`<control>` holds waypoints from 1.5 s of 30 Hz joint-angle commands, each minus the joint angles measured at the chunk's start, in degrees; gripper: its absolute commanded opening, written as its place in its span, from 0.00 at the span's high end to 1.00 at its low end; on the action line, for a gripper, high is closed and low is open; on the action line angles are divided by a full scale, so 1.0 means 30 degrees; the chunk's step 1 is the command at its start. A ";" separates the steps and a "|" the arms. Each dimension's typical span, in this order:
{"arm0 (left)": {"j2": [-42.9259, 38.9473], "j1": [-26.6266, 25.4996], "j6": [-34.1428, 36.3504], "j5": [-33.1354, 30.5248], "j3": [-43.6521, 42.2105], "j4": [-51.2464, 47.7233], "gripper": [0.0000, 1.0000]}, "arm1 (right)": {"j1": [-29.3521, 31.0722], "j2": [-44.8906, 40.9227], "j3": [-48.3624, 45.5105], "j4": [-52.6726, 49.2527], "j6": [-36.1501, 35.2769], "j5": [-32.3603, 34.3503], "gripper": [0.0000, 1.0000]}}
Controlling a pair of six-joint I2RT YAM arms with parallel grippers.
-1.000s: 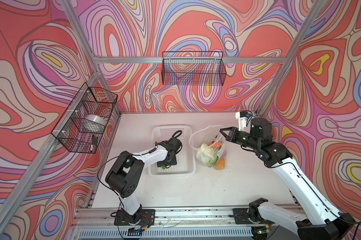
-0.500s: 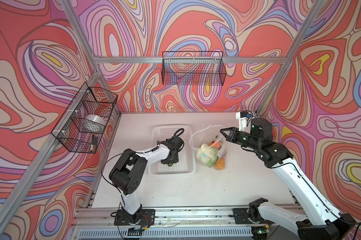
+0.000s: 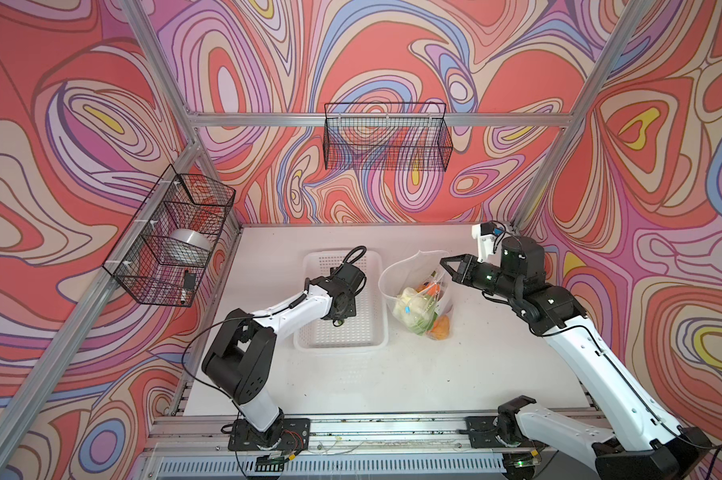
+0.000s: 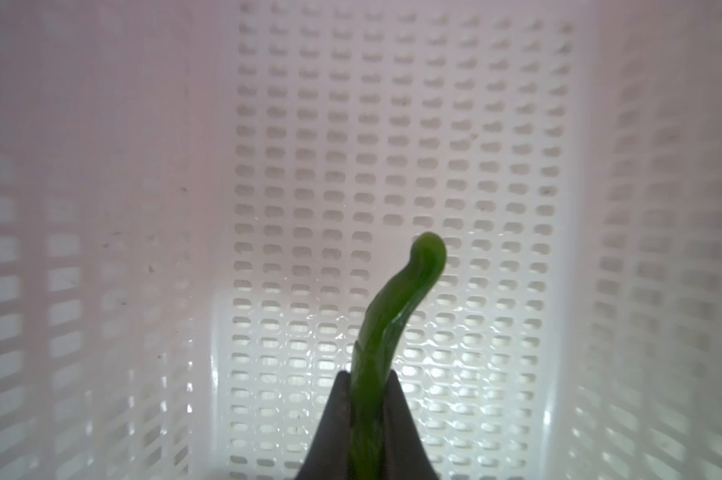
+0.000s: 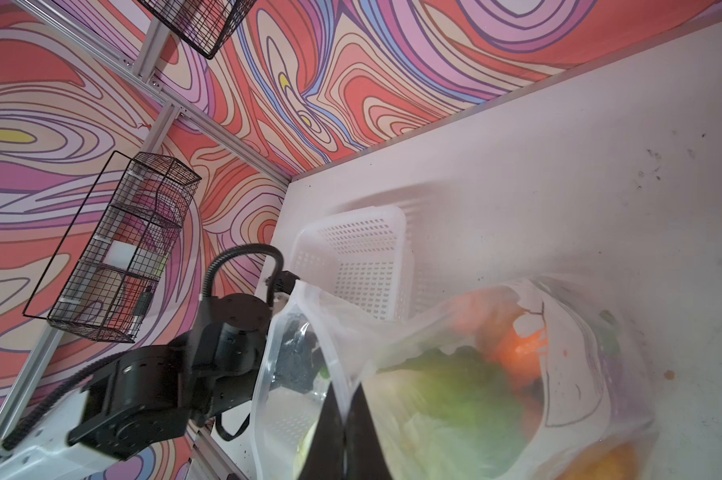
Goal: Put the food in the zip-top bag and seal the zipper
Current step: 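Lift the green chili with the left gripper and carry it to the bag, then open the left gripper to drop the chili into the bag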
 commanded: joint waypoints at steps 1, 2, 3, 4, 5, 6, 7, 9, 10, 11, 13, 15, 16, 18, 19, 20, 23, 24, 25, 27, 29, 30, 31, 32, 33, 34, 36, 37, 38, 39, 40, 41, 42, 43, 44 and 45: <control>-0.2390 0.0047 0.0577 -0.0290 0.1221 -0.0927 0.94 | -0.0067 -0.0269 0.0149 0.0199 -0.0098 0.0238 1.00; -0.2924 0.0047 0.0753 0.0032 0.1343 -0.0798 0.94 | -0.0066 -0.0260 0.0122 0.0228 -0.0075 0.0198 1.00; -0.3569 0.0047 0.0922 0.0542 0.1467 -0.0526 0.94 | -0.0067 -0.0254 0.0096 0.0258 -0.0045 0.0172 1.00; -0.4238 0.0047 0.1159 0.1218 0.1484 -0.0038 0.94 | -0.0066 -0.0237 0.0093 0.0288 -0.0053 0.0143 1.00; -0.4820 0.0025 0.1369 0.1792 0.1441 0.0579 0.94 | -0.0082 -0.0211 0.0092 0.0317 -0.0023 0.0132 1.00; -0.5471 0.0018 0.1444 0.2348 0.1375 0.1217 0.96 | -0.0081 -0.0182 0.0093 0.0345 -0.0017 0.0095 1.00; -0.6036 -0.0010 0.1476 0.2779 0.1344 0.1816 0.99 | -0.0081 -0.0152 0.0093 0.0380 -0.0016 0.0082 1.00; -0.6849 -0.0121 0.1452 0.3449 0.1530 0.2616 1.00 | -0.0066 -0.0103 0.0118 0.0422 -0.0001 0.0023 1.00; -0.7138 -0.0199 0.1495 0.3778 0.1695 0.2890 1.00 | -0.0074 -0.0143 0.0122 0.0421 0.0013 0.0022 1.00; -0.7328 -0.0323 0.1479 0.4037 0.1914 0.3194 1.00 | -0.0067 -0.0151 0.0168 0.0391 0.0009 0.0007 1.00; -0.7612 -0.0716 0.1590 0.4447 0.2359 0.3771 1.00 | -0.0066 -0.0151 0.0180 0.0396 0.0012 0.0051 1.00; -0.7790 -0.1319 0.1789 0.4854 0.2829 0.4613 1.00 | -0.0070 -0.0140 0.0238 0.0347 -0.0015 0.0056 1.00; -0.7853 -0.1681 0.1909 0.4999 0.3011 0.5072 1.00 | -0.0073 -0.0145 0.0239 0.0347 0.0013 0.0051 1.00; -0.7860 -0.2400 0.2272 0.5438 0.3309 0.6351 1.00 | -0.0073 -0.0137 0.0283 0.0355 0.0013 0.0054 1.00; -0.7803 -0.2671 0.2446 0.5735 0.3450 0.6669 1.00 | -0.0066 -0.0118 0.0271 0.0349 0.0040 0.0051 1.00; -0.7723 -0.2986 0.2622 0.6031 0.3496 0.7807 1.00 | -0.0071 -0.0122 0.0287 0.0362 0.0028 0.0051 1.00; -0.6995 -0.3573 0.3144 0.6751 0.3777 0.9350 1.00 | -0.0068 -0.0122 0.0296 0.0431 0.0143 -0.0083 1.00; -0.6614 -0.3664 0.3189 0.7200 0.3908 0.9825 1.00 | -0.0066 -0.0122 0.0272 0.0442 0.0161 -0.0139 1.00; -0.6264 -0.3764 0.3176 0.7454 0.3963 1.0194 1.00 | -0.0066 -0.0136 0.0269 0.0443 0.0216 -0.0154 1.00; -0.5458 -0.3974 0.3228 0.8024 0.4195 1.0791 1.00 | -0.0088 -0.0166 0.0224 0.0465 0.0278 -0.0279 1.00; -0.4631 -0.4261 0.3764 0.8174 0.4416 1.1094 1.00 | -0.0066 -0.0232 0.0126 0.0543 0.0383 -0.0358 1.00; -0.4213 -0.4382 0.4265 0.8336 0.4568 1.1130 1.00 | -0.0066 -0.0266 0.0079 0.0594 0.0451 -0.0367 1.00; -0.3841 -0.4493 0.4818 0.8313 0.4714 1.1132 1.00 | -0.0066 -0.0268 0.0038 0.0602 0.0482 -0.0410 1.00; -0.3407 -0.4577 0.5376 0.8187 0.4924 1.0911 1.00 | -0.0081 -0.0294 0.0005 0.0612 0.0493 -0.0445 1.00; -0.2983 -0.4583 0.5944 0.8313 0.5169 1.0655 1.00 | -0.0070 -0.0320 -0.0024 0.0592 0.0487 -0.0447 1.00; -0.2660 -0.4610 0.6406 0.8317 0.5376 1.0345 1.00 | -0.0068 -0.0352 -0.0024 0.0556 0.0496 -0.0451 1.00; -0.1977 -0.4594 0.7380 0.7968 0.5910 0.9410 1.00 | -0.0066 -0.0483 -0.0054 0.0513 0.0486 -0.0393 1.00; -0.1741 -0.4598 0.7799 0.7886 0.6120 0.8951 1.00 | -0.0066 -0.0593 -0.0123 0.0522 0.0489 -0.0334 1.00; -0.1518 -0.4592 0.8145 0.7663 0.6320 0.8481 1.00 | -0.0066 -0.0675 -0.0167 0.0508 0.0505 -0.0251 1.00; -0.1369 -0.4624 0.8407 0.7575 0.6466 0.8152 1.00 | -0.0066 -0.0786 -0.0220 0.0467 0.0495 -0.0179 1.00; -0.1191 -0.4622 0.8679 0.7556 0.6604 0.7676 1.00 | -0.0067 -0.0851 -0.0284 0.0475 0.0513 -0.0104 1.00; -0.1047 -0.4640 0.8819 0.7398 0.6745 0.7265 1.00 | -0.0066 -0.0897 -0.0311 0.0439 0.0511 -0.0044 1.00; -0.0928 -0.4638 0.8857 0.7143 0.6838 0.6967 1.00 | -0.0066 -0.0913 -0.0345 0.0437 0.0510 -0.0037 1.00; -0.0802 -0.4637 0.8829 0.6793 0.6924 0.6370 1.00 | -0.0067 -0.0891 -0.0347 0.0438 0.0509 -0.0037 1.00; -0.0692 -0.4635 0.8803 0.6459 0.6975 0.6022 1.00 | -0.0084 -0.0884 -0.0349 0.0439 0.0504 -0.0095 1.00; -0.0597 -0.4625 0.8761 0.6315 0.7005 0.5796 1.00 | -0.0066 -0.0883 -0.0314 0.0446 0.0506 -0.0125 1.00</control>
